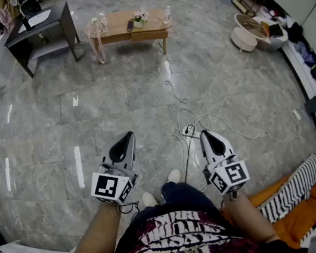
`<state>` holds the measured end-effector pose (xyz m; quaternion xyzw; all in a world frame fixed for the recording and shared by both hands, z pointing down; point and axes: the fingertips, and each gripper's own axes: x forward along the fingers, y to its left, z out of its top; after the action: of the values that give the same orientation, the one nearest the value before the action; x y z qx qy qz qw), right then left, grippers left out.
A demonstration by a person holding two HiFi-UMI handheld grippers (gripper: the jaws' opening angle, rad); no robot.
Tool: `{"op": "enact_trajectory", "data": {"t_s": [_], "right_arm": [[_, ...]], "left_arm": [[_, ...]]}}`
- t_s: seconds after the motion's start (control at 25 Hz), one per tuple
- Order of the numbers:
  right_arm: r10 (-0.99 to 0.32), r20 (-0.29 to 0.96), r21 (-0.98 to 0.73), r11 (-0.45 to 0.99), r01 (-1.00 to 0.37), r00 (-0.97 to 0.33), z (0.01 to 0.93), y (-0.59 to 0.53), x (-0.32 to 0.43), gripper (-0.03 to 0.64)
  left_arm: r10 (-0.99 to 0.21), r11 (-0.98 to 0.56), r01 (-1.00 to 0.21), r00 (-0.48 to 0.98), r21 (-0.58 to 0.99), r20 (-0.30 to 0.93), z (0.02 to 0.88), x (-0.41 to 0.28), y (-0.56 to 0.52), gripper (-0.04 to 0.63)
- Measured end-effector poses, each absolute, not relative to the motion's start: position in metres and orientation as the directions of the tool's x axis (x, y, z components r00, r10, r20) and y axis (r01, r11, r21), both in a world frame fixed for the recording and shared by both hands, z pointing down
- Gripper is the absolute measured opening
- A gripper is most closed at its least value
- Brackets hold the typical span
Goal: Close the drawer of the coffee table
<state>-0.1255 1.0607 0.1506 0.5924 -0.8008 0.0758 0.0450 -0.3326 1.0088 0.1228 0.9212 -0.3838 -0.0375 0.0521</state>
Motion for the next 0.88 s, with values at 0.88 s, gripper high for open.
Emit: {"op": "enact_trajectory", "data": {"t_s": [0.88], "right_arm": [[-0.941,0.224,-0.050,0.248,-0.967,-0.253,0.189,0.898,-0.023,0.031]], "left_arm": [[-0.811,-0.565,-0.804,0.583,0.183,0.057,0.163,-0.321,0.830,0.023]]}}
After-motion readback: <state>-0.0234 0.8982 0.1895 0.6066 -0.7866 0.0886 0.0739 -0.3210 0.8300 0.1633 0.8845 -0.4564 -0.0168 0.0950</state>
